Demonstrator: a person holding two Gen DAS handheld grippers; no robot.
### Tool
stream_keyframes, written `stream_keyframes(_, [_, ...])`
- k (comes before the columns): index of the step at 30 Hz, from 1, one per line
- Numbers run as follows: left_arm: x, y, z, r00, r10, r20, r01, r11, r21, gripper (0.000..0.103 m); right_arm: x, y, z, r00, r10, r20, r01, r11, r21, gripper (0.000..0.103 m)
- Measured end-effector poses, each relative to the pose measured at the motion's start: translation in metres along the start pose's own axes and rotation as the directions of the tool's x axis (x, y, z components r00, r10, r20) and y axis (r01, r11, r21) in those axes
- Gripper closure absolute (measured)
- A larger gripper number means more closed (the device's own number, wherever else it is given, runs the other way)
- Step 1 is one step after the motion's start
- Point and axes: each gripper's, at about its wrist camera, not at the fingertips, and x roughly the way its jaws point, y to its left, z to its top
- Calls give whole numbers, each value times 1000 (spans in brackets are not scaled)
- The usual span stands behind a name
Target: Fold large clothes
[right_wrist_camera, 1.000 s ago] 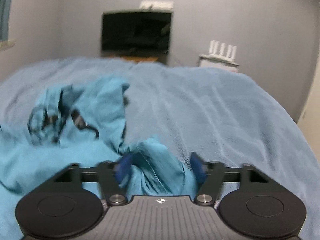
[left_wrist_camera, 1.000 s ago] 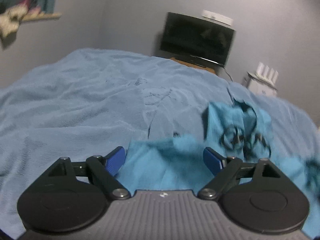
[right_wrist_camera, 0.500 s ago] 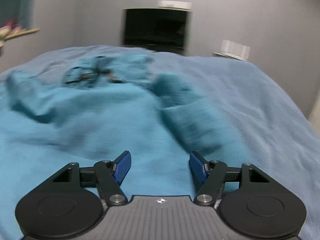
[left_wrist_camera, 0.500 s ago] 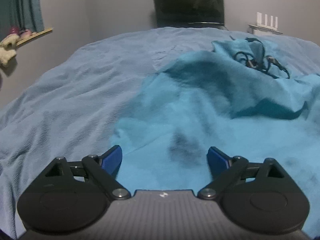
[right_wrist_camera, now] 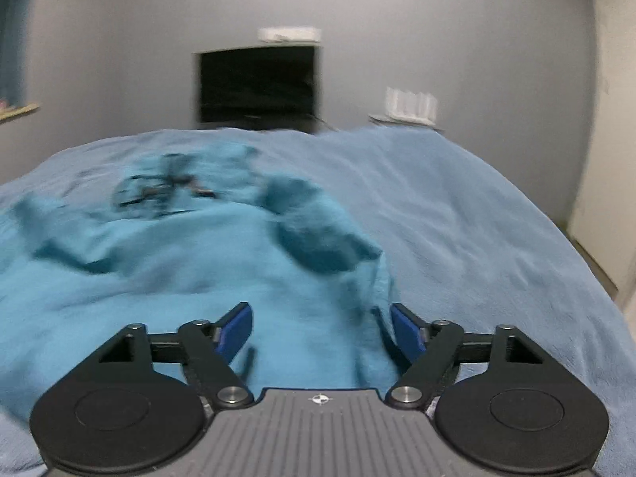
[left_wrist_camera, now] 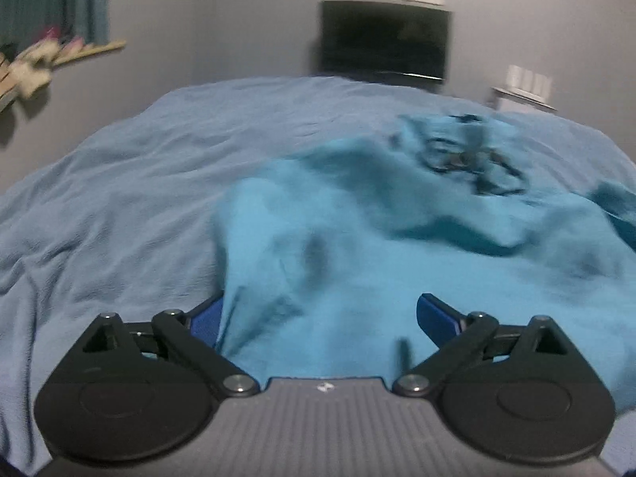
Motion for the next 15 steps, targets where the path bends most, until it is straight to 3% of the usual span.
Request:
stream_keyframes(2, [-7, -17, -7, 1000, -6, 1, 6, 999, 49, 5, -7, 21, -2, 1000, 17, 9, -17, 998, -54, 22])
stream_keyframes(4, [-16, -29, -12, 994, 99, 55, -105, 987, 121, 5, -16, 37, -3, 992, -114, 61, 121, 983, -141, 22])
stream_keyframes(5, [-23, -33, -14, 982, 161, 102, -174, 975, 139, 5, -19, 42, -4, 975, -197, 98, 211, 964, -164, 22])
stream_keyframes(7, [-38, -34, -15, 964, 200, 177, -224, 965, 133, 5, -26, 41, -2, 961, -234, 145, 255, 955, -148, 19])
stream_keyframes(9, [-54, -39, -16, 948, 189, 256, -224, 968, 114, 5, -33, 39, -4, 947, -257, 195, 284, 950, -129, 19])
stream_keyframes(10, [-59, -44, -16, 947, 153, 284, -197, 971, 133, 5, -37, 38, -6, 942, -251, 222, 284, 950, -128, 17])
stream_keyframes(12, [-62, -59, -19, 959, 11, 282, -74, 974, 213, 5, -43, 40, -9, 952, -170, 253, 213, 965, -154, 16])
stream_keyframes(15, [-52, -74, -25, 972, -167, 165, 119, 957, 266, 5, -40, 52, -13, 972, 44, 233, 7, 978, -211, 16])
